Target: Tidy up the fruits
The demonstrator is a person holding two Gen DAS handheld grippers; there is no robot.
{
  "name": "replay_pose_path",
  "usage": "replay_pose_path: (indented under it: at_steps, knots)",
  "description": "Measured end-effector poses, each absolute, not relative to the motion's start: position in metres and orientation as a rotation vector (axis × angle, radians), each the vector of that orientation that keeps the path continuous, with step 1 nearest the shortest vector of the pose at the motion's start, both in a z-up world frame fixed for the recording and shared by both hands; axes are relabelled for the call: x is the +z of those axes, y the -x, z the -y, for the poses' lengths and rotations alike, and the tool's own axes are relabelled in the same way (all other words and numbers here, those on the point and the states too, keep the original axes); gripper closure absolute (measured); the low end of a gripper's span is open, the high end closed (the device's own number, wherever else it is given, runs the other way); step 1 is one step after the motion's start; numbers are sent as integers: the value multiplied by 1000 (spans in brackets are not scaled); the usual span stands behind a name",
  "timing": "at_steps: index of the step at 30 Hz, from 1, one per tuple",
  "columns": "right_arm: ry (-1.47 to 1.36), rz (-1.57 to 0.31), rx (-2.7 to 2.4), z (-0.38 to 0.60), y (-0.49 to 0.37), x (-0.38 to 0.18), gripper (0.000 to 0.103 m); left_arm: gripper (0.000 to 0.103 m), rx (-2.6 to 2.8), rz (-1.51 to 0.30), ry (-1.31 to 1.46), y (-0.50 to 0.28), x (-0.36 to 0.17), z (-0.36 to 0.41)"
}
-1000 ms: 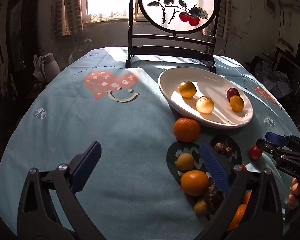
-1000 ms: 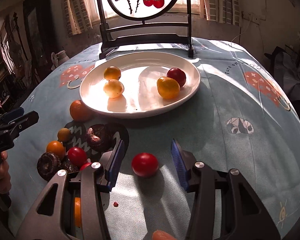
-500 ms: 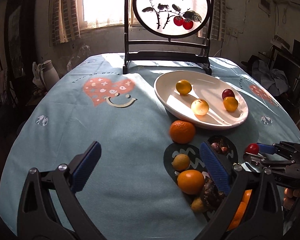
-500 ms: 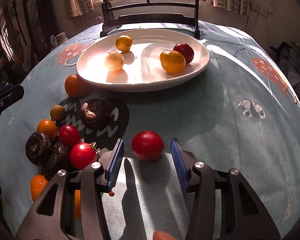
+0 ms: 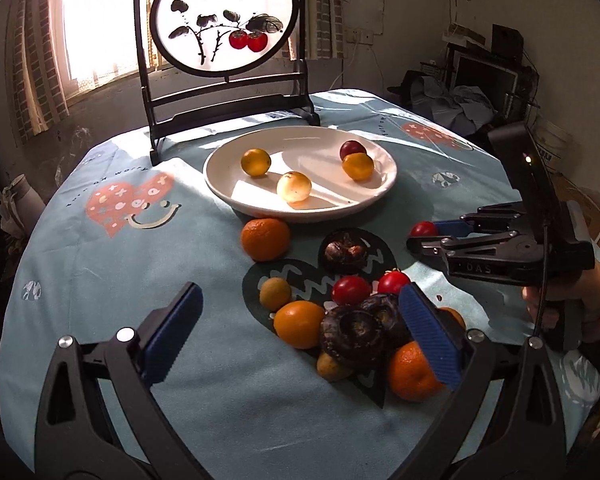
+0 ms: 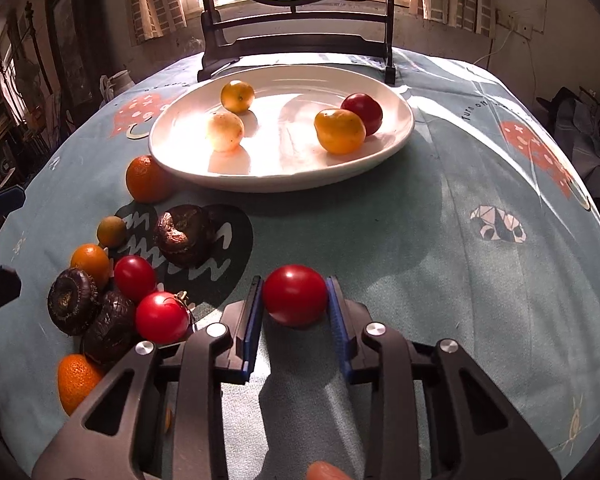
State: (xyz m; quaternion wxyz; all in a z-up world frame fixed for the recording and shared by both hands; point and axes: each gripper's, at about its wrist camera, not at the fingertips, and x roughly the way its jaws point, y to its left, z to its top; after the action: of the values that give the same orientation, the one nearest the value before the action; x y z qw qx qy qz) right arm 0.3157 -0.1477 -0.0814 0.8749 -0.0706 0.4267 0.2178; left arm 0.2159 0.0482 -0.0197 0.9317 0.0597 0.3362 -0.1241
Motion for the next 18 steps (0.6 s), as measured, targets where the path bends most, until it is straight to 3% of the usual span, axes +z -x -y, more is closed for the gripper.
replay_pose_path:
  at_steps: [3, 8, 18]
  knots:
    - [153, -895, 452, 146, -315, -82, 72, 9, -298, -674, -209, -202, -27, -40]
    - [151, -899, 450, 146, -315, -83, 72, 51, -342, -739, -222, -204, -44, -36]
    - [153, -900, 449, 145, -315, -83, 72, 50, -345, -724, -274, -203, -51, -25]
